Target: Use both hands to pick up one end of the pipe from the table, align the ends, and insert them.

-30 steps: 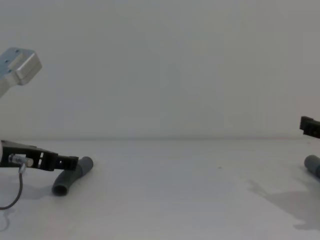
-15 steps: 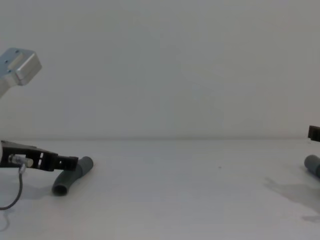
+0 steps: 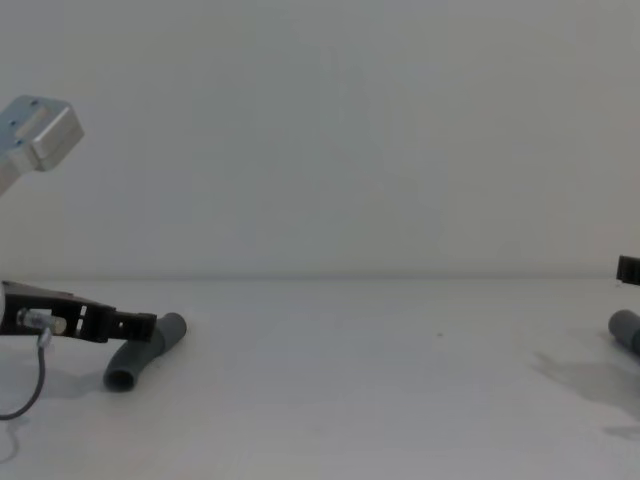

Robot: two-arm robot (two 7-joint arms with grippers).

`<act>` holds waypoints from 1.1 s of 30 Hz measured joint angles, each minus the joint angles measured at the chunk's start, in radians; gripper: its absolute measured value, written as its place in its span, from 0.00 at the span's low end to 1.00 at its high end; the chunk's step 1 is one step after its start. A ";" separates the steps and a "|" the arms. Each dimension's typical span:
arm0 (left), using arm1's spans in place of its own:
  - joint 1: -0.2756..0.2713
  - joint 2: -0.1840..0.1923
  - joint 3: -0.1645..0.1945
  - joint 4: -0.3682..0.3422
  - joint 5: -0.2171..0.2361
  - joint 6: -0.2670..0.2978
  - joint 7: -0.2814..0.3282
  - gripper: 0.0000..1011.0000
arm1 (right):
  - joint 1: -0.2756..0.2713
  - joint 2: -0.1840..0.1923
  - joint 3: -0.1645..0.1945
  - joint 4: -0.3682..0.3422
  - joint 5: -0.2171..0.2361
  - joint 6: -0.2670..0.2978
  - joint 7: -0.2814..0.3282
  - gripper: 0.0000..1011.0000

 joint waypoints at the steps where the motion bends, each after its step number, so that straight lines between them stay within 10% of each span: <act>1: 0.000 0.000 0.000 0.000 0.000 0.000 0.000 0.99 | 0.001 0.000 0.000 0.000 0.000 0.002 0.000 0.99; 33: 0.000 0.000 0.000 0.000 0.000 0.000 0.000 0.99 | 0.010 -0.004 0.004 0.005 0.005 0.024 -0.003 0.99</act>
